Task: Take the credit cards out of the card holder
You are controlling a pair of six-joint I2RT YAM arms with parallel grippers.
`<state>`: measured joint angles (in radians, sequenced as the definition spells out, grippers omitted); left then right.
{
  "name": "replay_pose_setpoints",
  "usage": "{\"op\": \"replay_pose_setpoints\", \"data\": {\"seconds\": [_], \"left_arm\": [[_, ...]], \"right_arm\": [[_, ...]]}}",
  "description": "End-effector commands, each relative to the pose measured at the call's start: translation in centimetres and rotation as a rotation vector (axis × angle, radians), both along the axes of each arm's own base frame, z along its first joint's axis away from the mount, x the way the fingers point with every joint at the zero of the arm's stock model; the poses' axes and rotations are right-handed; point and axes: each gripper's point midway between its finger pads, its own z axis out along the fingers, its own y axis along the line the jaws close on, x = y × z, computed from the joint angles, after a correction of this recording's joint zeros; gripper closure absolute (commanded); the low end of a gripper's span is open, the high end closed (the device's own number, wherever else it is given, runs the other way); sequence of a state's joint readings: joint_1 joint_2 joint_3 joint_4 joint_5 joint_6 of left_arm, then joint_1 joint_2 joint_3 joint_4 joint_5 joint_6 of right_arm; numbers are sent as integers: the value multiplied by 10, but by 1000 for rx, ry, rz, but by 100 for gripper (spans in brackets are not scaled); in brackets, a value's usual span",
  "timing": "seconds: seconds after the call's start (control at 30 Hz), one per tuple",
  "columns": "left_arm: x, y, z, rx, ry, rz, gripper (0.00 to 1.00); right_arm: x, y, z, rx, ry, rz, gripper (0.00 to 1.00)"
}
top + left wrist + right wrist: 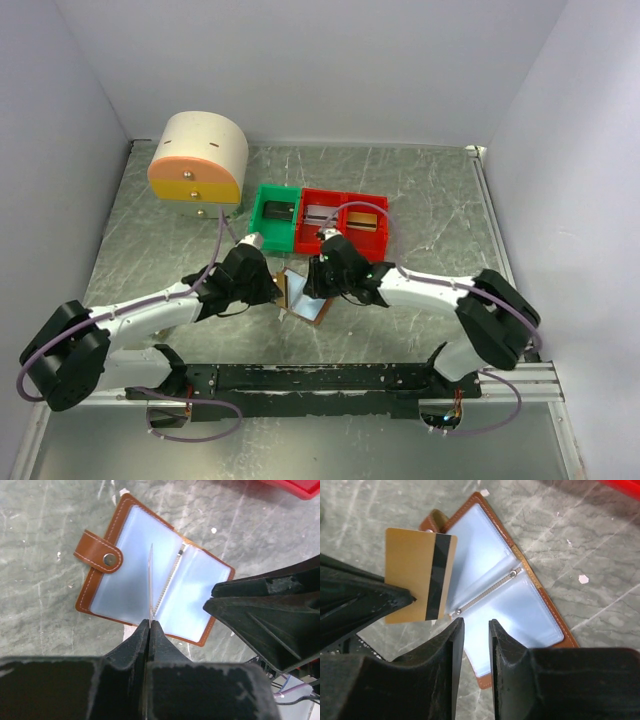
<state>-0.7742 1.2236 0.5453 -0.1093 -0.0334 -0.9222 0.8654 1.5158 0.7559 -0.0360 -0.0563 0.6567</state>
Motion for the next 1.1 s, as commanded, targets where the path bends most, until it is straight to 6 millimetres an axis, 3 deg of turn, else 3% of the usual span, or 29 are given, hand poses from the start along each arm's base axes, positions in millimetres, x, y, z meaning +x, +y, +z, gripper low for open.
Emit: {"op": "replay_pose_setpoints", "data": {"seconds": [0.0, 0.27, 0.47, 0.57, 0.63, 0.8, 0.93, 1.07], "left_arm": [[2, -13, 32, -75, -99, -85, 93], [-2, 2, 90, -175, -283, -234, 93], [-5, 36, 112, -298, -322, -257, 93], [-10, 45, 121, -386, -331, -267, 93], [-16, 45, 129, -466, -329, -290, 93], [-37, 33, 156, -694, -379, -370, 93], [-40, 31, 172, -731, -430, -407, 93], [-46, 28, 178, -754, -424, -454, 93]], "right_arm": [[7, -2, 33, 109, -120, -36, 71], [9, -30, 66, 352, -200, -125, 55], [4, -49, 89, 509, -234, -109, 40], [-1, -53, 104, 564, -269, -84, 36], [-5, -54, 116, 609, -299, -74, 26], [-24, -43, 153, 787, -340, 38, 20], [-33, -21, 163, 819, -279, 156, 29], [-40, -3, 172, 860, -285, 208, 33]]}}
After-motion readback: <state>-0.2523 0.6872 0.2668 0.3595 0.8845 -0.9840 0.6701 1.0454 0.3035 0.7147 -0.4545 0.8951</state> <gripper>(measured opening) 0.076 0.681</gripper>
